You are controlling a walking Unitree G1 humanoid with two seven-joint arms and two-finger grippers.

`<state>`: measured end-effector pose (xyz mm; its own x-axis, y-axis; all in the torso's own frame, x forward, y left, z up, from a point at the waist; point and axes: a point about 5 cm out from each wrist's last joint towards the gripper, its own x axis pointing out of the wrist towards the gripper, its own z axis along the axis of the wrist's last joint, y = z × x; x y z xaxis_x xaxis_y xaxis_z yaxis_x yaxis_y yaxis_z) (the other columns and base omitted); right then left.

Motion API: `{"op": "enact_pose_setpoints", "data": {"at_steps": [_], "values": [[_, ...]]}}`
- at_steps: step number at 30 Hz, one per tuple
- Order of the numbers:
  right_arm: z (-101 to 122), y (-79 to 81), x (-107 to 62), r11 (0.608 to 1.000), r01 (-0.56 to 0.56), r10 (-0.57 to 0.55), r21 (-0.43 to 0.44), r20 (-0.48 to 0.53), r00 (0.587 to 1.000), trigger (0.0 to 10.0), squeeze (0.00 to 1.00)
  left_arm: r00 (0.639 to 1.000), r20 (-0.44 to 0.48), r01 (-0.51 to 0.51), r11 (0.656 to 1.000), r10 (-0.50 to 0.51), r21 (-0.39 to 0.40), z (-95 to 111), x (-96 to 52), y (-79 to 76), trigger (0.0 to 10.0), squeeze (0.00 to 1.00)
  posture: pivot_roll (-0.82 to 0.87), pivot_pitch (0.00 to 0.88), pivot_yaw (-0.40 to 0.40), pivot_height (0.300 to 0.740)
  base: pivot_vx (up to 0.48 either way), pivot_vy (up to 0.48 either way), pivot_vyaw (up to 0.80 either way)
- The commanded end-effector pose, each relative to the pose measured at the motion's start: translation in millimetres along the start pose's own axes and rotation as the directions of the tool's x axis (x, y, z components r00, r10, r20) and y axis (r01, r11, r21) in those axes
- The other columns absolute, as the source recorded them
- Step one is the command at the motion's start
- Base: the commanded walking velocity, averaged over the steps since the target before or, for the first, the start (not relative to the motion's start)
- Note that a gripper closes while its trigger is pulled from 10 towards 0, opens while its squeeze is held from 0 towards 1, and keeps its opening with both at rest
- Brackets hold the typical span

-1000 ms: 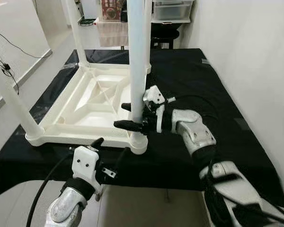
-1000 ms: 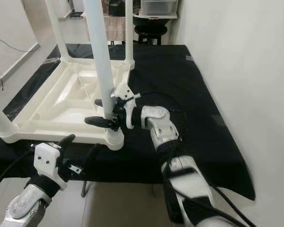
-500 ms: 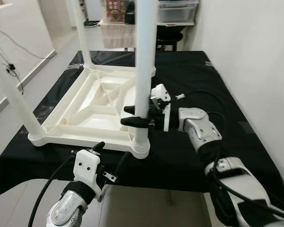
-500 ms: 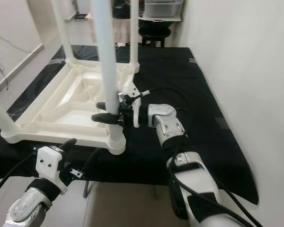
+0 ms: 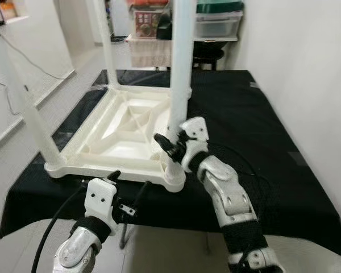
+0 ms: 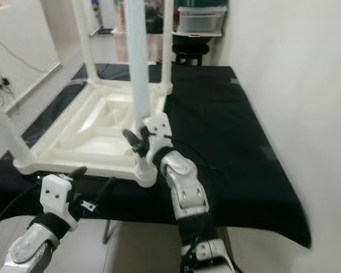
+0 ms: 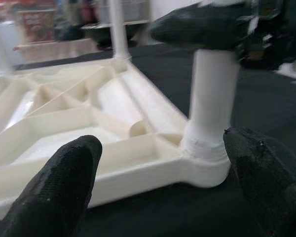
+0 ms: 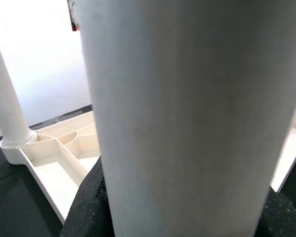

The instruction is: Building children table

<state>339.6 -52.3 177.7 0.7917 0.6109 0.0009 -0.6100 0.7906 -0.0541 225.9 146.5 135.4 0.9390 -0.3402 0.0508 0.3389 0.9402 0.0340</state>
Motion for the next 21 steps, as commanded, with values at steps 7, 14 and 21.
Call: {"op": "enact_pose_setpoints", "data": {"at_steps": [7, 14, 21], "values": [[-18, -1.1, 10.1, 0.985, -0.165, 0.17, 0.055, -0.119, 0.978, 10.0, 1.0, 0.999, -0.041, -0.029, 0.999, 0.028, -0.017, -9, 3.8, 3.7, 10.0, 0.0, 0.02, 0.05, -0.044, 0.74, 0.0, 0.0, 0.0], [2, -15.6, 14.2, 0.861, -0.508, 0.499, -0.027, -0.15, 0.854, 10.0, 0.0, 0.999, -0.047, -0.018, 1.0, 0.017, -0.014, -11, 6.7, 3.1, 10.0, 0.0, 0.03, 0.037, -0.051, 0.74, 0.0, 0.0, 0.0], [8, -22.5, 14.8, 0.767, -0.641, 0.629, -0.02, -0.173, 0.758, 10.0, 0.0, 0.998, -0.055, -0.018, 1.0, 0.018, -0.013, -12, 6.4, 2.3, 10.0, 0.0, 0.05, 0.039, -0.055, 0.74, 0.0, 0.0, 0.0]]}}
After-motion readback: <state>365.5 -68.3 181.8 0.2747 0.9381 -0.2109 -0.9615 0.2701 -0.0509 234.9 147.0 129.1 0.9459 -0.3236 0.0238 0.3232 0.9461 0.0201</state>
